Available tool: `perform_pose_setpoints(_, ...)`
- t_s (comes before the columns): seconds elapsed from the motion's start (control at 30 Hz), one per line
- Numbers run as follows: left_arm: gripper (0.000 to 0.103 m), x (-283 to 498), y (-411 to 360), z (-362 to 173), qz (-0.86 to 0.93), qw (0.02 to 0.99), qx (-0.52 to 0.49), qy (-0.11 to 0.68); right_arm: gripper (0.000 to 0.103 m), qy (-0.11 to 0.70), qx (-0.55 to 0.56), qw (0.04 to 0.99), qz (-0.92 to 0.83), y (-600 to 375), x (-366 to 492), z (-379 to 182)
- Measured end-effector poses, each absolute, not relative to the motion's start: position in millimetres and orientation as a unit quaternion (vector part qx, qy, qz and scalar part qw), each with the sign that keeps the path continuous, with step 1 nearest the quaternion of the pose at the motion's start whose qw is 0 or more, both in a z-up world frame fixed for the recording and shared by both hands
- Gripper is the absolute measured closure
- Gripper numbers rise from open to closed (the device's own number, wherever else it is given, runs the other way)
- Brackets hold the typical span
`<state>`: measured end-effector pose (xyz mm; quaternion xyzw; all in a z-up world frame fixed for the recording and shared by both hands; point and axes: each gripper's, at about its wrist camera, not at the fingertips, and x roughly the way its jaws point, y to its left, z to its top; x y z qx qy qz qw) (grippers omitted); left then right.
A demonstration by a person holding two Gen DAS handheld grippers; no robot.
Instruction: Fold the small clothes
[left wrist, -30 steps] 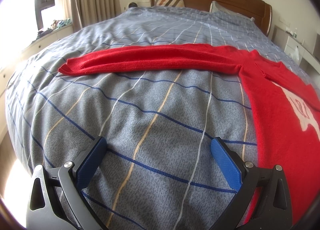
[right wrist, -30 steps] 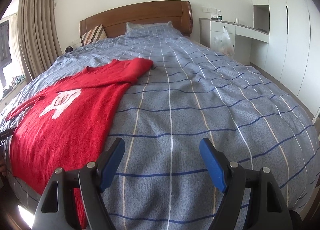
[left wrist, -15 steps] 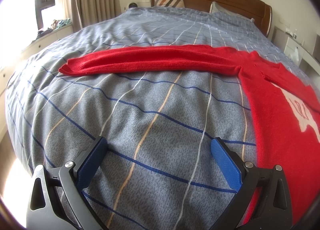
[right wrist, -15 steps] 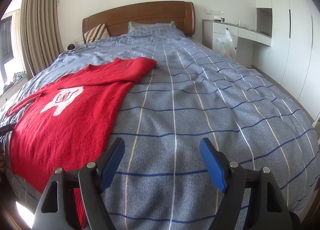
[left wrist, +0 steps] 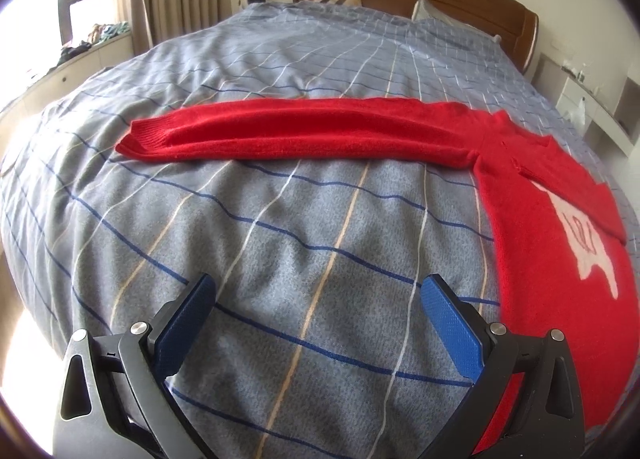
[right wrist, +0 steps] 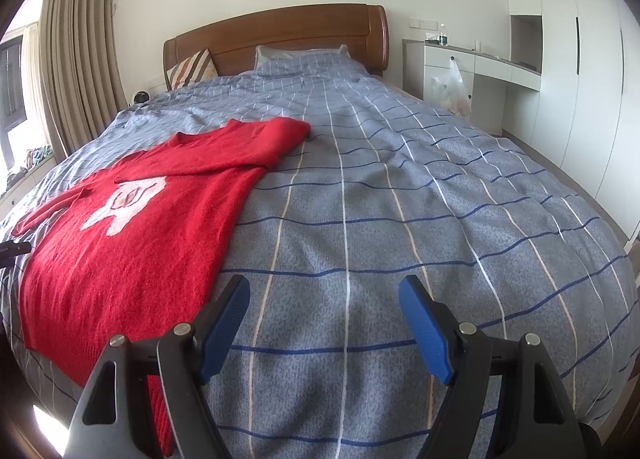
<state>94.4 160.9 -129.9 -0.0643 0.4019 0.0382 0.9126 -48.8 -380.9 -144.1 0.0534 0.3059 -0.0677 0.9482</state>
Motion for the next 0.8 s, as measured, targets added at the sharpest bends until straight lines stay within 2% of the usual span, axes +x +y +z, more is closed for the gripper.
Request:
perform_pose_setpoints(0.13,0.000,100.2,195.8,-109.3,0.031,0.911,-0.095,0.399,0.026,0.311,0.049,0.947,-0.062,-378.4,-46.7,-145.8)
perform_pose_setpoints(0.27,0.000,111.1,263.8,-98.8,0.060,0.896,-0.196,0.394,0.026,0.315,0.043,0.946,-0.061,-375.8,-44.9,-147.7)
perform_pose_setpoints(0.37,0.001,126.1,313.8,-102.0,0.085,0.875,-0.272,0.390,0.026,0.317,0.042,0.945,-0.061,-374.8,-44.5,-148.9)
perform_pose_setpoints(0.5,0.005,156.1,342.9,-119.0,0.097,0.856,-0.293,0.415,0.026,0.323,0.034,0.944,-0.060,-371.2,-41.0,-151.5)
perform_pose_setpoints(0.67,0.033,191.5,352.6,-138.0,0.118,0.837,-0.300,0.442,0.026,0.323,0.020,0.944,-0.060,-366.6,-42.8,-151.7)
perform_pose_setpoints(0.7,0.049,196.1,350.4,-137.1,0.116,0.838,-0.296,0.442,0.026,0.323,0.018,0.944,-0.060,-366.1,-43.4,-151.7)
perform_pose_setpoints(0.73,0.077,200.8,346.1,-135.9,0.114,0.840,-0.288,0.447,0.026,0.324,0.018,0.944,-0.060,-365.9,-43.5,-152.0)
perform_pose_setpoints(0.77,0.094,204.8,344.2,-133.1,0.111,0.840,-0.277,0.453,0.026,0.325,0.018,0.944,-0.060,-366.4,-42.8,-152.4)
perform_pose_setpoints(0.8,0.099,207.5,338.9,-127.9,0.114,0.844,-0.260,0.456,0.026,0.326,0.019,0.943,-0.060,-366.6,-42.6,-152.6)
